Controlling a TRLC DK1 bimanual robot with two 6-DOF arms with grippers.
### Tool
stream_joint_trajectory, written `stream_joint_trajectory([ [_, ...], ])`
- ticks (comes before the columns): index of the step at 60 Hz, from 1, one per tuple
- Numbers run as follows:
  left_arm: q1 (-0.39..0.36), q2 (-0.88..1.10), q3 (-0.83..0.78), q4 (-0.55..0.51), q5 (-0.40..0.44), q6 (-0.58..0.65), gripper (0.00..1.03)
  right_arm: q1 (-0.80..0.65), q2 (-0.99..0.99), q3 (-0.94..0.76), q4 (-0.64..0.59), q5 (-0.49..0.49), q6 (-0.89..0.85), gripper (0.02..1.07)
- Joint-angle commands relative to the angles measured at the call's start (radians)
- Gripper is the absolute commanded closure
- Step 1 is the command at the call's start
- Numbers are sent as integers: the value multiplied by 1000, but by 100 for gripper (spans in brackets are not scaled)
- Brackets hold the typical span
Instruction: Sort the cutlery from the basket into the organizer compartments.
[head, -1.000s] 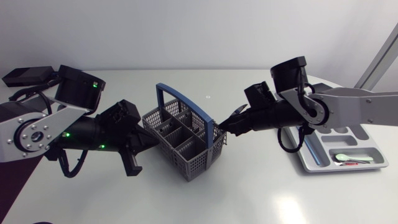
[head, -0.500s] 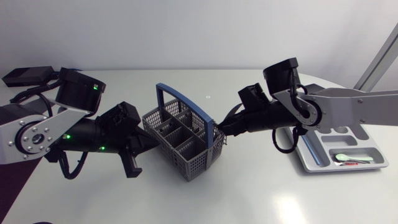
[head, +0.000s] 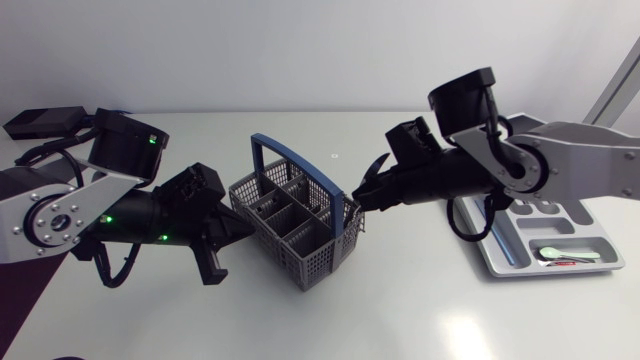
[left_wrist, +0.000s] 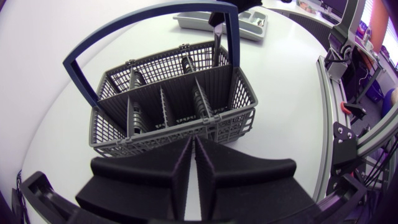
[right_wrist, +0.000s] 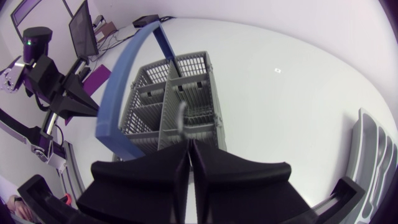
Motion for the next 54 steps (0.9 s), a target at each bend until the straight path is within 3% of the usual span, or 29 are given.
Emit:
stream_joint_trajectory([
  [1, 6, -15, -28, 4, -5, -16, 96, -1, -58, 61, -34, 2, 11, 102],
  [25, 4, -41, -33, -3, -5, -16, 96, -107, -253, 199, -251, 9, -22, 102],
  [54, -5, -61, -37, -3, -6, -17, 96, -627, -227, 196, -359, 11, -320, 102],
])
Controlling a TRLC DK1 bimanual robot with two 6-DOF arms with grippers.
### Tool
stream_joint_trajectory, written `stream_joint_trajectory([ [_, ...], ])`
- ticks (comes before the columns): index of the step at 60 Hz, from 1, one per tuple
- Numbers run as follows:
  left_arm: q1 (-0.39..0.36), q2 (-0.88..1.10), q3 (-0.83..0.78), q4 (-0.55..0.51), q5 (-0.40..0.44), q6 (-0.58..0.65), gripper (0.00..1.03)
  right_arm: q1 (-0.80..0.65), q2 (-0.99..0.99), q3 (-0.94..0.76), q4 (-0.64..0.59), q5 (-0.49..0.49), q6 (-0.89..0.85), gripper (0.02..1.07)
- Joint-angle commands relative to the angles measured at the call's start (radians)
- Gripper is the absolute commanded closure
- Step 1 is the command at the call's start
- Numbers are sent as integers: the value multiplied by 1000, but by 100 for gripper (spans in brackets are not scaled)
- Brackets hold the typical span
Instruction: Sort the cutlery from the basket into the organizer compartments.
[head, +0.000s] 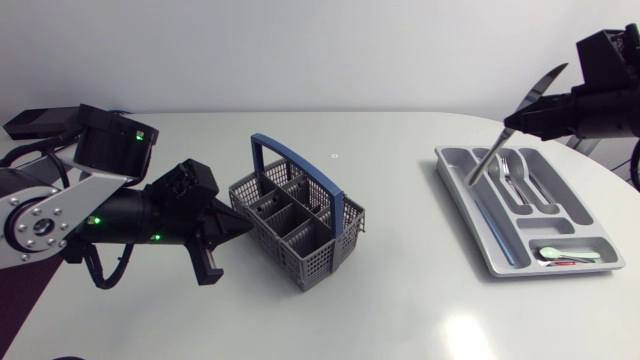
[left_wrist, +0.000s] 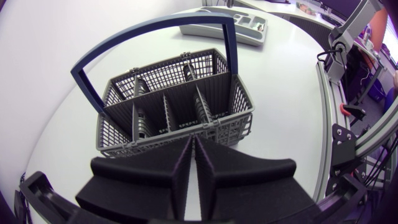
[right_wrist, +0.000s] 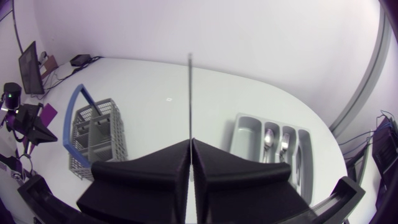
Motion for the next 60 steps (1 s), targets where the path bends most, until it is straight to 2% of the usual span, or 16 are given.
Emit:
stream_joint_trajectory([
  [1, -6, -11, -30, -2, -5, -17, 96, -102, 52, 16, -9, 4, -95, 102],
  [8, -8, -9, -27, -2, -6, -17, 96, -216, 118, 37, -8, 15, -168, 102],
  [14, -8, -6, -24, -2, -9, -17, 96, -291, 182, 66, -2, 67, -229, 102],
  [28, -36, 6, -9, -2, -34, -23, 96, -387, 353, 180, 17, 131, -312, 102],
  [44, -48, 18, -4, -2, -49, -26, 96, -458, 558, 345, 15, 170, -353, 102],
  [60, -66, 27, 2, 1, -54, -32, 96, -466, 698, 457, 12, 237, -364, 102],
])
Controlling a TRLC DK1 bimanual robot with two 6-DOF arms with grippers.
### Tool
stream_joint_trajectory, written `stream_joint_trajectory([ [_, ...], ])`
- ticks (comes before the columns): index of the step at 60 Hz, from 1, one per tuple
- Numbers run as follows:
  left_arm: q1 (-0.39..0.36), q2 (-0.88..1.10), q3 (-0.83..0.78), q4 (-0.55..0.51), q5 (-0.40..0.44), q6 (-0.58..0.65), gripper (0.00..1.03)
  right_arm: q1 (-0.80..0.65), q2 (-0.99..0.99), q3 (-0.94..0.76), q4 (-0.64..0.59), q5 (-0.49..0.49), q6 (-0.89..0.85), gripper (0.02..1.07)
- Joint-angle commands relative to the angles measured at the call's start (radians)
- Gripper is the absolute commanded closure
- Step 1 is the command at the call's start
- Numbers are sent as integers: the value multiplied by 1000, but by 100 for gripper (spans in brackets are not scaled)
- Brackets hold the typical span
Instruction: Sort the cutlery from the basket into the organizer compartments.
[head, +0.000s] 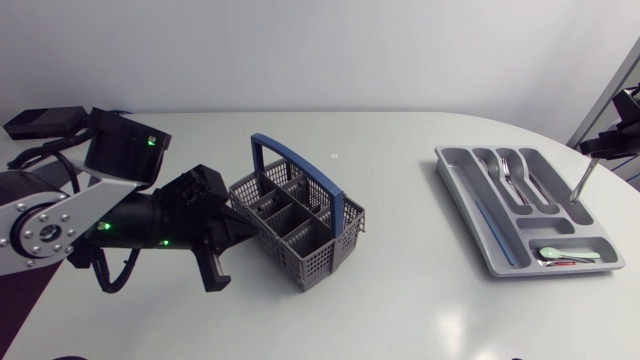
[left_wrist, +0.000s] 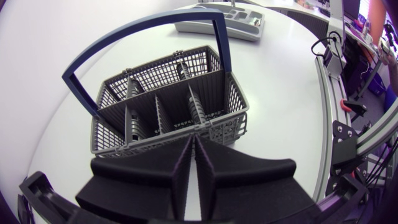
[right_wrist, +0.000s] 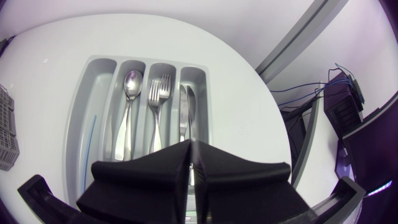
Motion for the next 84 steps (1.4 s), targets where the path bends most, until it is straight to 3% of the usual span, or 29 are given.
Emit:
stream_joint_trajectory([
  [1, -13, 21, 2, 3, -5, -24, 96, -3, 44, 49, 8, 22, -21, 102],
  [43, -14, 23, -7, 6, -5, -27, 96, 45, 207, 101, -44, 122, 21, 102],
  [75, -9, 15, -3, -5, -6, -27, 96, 95, 469, 331, -7, 165, 173, 101],
  [81, -9, 12, -3, -6, -6, -27, 96, 106, 503, 365, -7, 175, 191, 88],
  [84, -9, 7, -6, -6, -6, -27, 96, 111, 511, 372, -6, 180, 196, 88],
])
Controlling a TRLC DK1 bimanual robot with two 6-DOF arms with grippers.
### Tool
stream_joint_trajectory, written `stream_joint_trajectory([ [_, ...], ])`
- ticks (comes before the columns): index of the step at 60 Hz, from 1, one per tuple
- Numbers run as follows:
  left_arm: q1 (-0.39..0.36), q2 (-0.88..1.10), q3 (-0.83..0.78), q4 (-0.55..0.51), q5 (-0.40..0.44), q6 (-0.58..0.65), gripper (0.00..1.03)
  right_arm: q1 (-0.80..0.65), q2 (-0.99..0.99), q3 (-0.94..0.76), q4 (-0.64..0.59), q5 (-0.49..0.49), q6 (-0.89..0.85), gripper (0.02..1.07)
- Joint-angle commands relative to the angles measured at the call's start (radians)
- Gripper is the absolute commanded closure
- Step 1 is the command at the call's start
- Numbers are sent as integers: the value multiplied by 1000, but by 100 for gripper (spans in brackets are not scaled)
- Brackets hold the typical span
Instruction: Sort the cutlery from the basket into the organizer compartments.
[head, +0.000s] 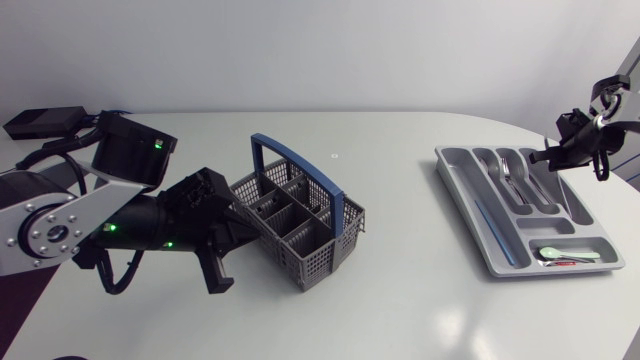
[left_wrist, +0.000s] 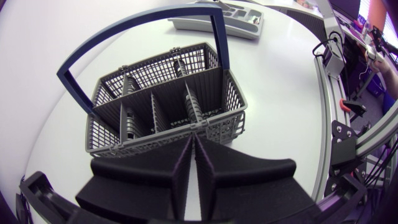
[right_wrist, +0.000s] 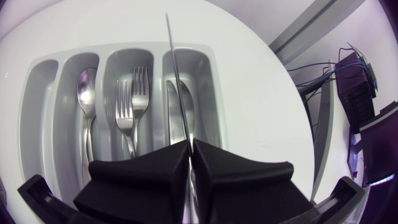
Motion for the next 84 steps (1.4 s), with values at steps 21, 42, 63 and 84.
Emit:
stream_joint_trajectory([
  [21, 7, -28, -18, -6, -3, -16, 96, 19, 37, 30, 2, 26, 63, 81],
  [42, 36, -65, -32, -8, -3, -18, 95, 79, -318, -301, 80, -58, 53, 52],
  [63, 135, -40, -44, 10, -5, 9, 96, 318, -669, -657, 123, -106, 85, 59],
  [84, 221, 112, -36, 130, -5, 19, 100, 591, -784, -804, 160, -107, 200, 102],
])
